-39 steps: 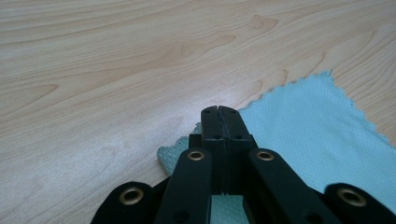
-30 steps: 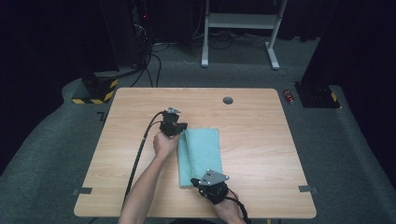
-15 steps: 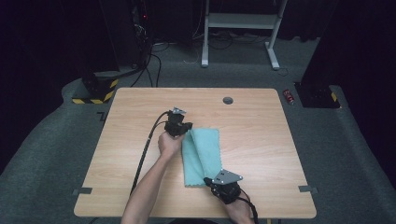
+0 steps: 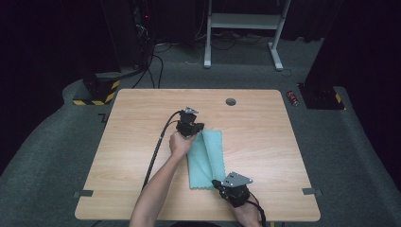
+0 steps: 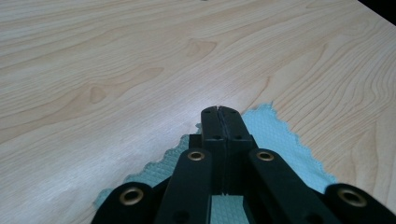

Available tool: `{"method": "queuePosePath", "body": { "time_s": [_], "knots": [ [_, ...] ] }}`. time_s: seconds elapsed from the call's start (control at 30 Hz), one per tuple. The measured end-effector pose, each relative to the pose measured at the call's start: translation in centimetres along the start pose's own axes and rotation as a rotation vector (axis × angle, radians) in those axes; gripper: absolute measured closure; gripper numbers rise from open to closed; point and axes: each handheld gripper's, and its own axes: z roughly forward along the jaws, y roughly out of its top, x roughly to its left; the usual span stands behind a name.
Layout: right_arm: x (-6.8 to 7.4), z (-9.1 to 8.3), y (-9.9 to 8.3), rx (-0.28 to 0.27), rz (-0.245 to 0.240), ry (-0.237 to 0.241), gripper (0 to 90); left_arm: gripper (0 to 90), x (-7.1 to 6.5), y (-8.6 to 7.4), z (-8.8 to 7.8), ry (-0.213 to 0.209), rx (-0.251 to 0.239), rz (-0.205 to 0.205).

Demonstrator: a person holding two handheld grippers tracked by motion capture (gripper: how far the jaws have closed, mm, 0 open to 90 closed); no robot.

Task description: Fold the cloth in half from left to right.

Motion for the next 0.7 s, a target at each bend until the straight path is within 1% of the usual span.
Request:
{"method": "queuePosePath", "body": {
  "time_s": [0.1,0.2,0.3,0.33,0.53,0.7],
  "knots": [
    [-0.2,-0.1,-0.1,0.004,0.006,-0.002,90.0,89.9,-0.3,0.3,0.5,-0.004,0.007,0.010],
    [-0.3,-0.3,-0.3,0.002,0.017,-0.008,90.0,89.9,-0.7,0.7,1.1,-0.017,0.010,0.012],
    [-0.6,-0.5,-0.5,-0.002,0.026,-0.015,90.0,89.9,-1.2,1.0,1.6,-0.030,0.012,0.025],
    [-0.7,-0.5,-0.6,-0.001,0.028,-0.015,90.0,89.9,-1.3,1.1,1.8,-0.030,0.017,0.036],
    [-0.6,-0.5,-0.9,0.012,0.030,-0.013,89.9,89.9,-2.2,1.3,2.9,-0.048,0.028,0.044],
    [-0.7,-0.9,-1.1,0.013,0.036,-0.020,90.0,89.9,-2.8,1.5,3.5,-0.056,0.037,0.053]
  ]
}}
